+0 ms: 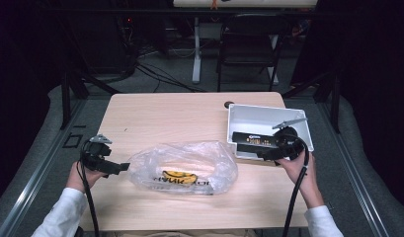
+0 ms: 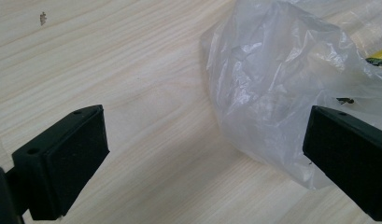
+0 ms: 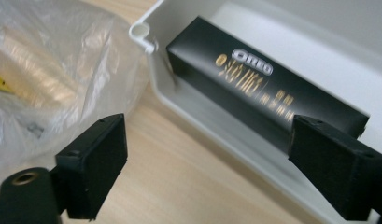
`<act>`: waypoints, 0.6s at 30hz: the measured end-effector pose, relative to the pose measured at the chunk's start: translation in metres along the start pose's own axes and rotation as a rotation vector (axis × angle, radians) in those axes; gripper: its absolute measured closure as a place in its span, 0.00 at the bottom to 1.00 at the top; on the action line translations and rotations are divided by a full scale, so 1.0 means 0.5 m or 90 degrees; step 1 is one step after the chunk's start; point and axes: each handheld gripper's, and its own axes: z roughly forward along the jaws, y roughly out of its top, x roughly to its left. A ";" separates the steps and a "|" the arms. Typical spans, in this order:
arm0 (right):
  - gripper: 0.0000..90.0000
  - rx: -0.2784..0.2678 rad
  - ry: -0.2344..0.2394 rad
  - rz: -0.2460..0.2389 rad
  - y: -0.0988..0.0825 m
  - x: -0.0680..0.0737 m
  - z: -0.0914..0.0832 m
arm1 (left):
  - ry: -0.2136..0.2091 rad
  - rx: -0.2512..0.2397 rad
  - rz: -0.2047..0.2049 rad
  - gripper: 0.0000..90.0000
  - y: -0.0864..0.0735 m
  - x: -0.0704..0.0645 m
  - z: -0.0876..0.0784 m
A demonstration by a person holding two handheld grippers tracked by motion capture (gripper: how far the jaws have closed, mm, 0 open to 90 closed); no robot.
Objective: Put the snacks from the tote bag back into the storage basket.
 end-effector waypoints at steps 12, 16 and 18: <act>0.05 -0.007 0.013 0.042 -0.140 0.039 0.020 | -0.001 0.006 0.002 0.00 0.000 -0.002 0.003; 0.02 -0.011 0.016 0.049 -0.178 0.055 0.029 | 0.000 0.009 0.004 0.00 0.000 -0.002 0.007; 0.01 -0.016 0.006 0.054 -0.194 0.064 0.035 | -0.001 0.012 0.005 0.00 -0.001 -0.003 0.010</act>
